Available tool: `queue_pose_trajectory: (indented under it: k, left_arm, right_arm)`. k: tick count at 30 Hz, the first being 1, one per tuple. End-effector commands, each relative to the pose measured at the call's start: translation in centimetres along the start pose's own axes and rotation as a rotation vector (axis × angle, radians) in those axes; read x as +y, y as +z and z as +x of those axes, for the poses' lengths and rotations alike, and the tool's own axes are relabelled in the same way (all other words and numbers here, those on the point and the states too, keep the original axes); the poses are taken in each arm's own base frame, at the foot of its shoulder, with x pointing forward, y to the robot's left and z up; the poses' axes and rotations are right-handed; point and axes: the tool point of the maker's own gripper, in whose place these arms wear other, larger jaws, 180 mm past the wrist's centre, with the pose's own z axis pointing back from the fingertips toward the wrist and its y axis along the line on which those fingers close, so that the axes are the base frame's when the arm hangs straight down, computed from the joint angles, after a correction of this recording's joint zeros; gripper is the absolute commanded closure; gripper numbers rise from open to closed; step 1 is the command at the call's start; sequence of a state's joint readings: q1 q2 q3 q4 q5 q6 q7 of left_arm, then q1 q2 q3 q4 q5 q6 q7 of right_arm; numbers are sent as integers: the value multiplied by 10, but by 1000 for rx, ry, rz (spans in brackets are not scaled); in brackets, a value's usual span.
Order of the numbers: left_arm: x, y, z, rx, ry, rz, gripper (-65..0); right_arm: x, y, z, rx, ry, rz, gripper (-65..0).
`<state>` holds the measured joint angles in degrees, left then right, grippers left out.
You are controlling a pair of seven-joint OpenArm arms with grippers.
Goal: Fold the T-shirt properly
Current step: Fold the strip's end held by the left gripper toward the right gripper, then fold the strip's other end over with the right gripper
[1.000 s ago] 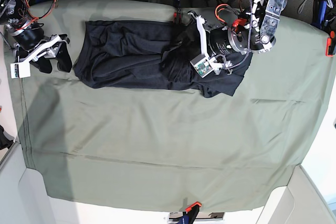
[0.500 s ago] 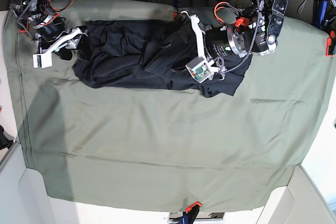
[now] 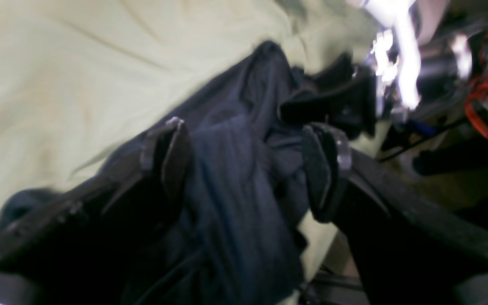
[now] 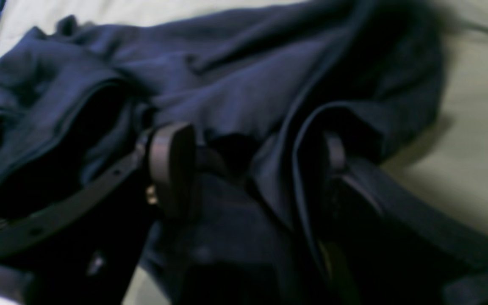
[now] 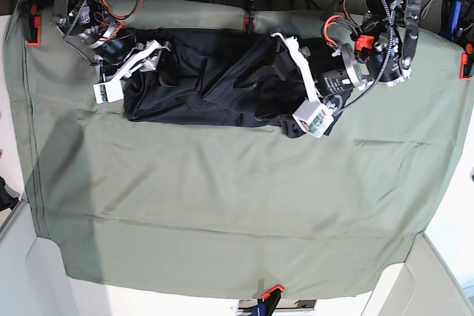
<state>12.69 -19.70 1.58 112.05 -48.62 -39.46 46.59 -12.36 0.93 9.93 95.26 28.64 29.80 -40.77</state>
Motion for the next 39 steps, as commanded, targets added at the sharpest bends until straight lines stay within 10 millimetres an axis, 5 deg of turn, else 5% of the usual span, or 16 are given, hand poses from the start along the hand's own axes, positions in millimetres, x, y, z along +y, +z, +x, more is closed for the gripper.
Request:
queue_pose_trajectory:
  k: [1, 5, 9, 10, 16, 22, 27, 30, 33, 39]
  left_arm:
    - [1, 5, 14, -44, -11, -4, -436]
    - [18, 17, 20, -66, -5, 52, -436]
    - [32, 28, 24, -83, -5, 101, -436]
    - [36, 31, 26, -90, -4, 116, -436]
    - [64, 58, 34, -124, 10, 219, -436]
    - [83, 84, 31, -99, 5, 297, -436]
    - [85, 88, 30, -92, 5, 304, -436]
    - [85, 88, 30, -90, 6, 304, -436]
    - [86, 88, 28, -86, 7, 305, -436]
    - [93, 90, 20, -57, 20, 318, -436]
  right_arm:
    - [4, 0, 3, 0, 13, 10, -386]
    - [2, 0, 4, -3, 22, 1, -362]
    - [-9, 1, -1, 26, 71, -56, -38]
    - [-13, 2, -1, 32, 88, -73, 0]
    - [-61, 21, 27, 12, 182, -227, 0]
    - [-129, 79, 70, -71, 213, -411, 0]
    - [-156, 119, 94, -152, 180, -465, 0]
    - [-145, 123, 101, -194, 114, -378, 0]
    - [-113, 114, 104, -229, 90, -253, 0]
    - [-20, 92, 104, -333, 79, -62, 0]
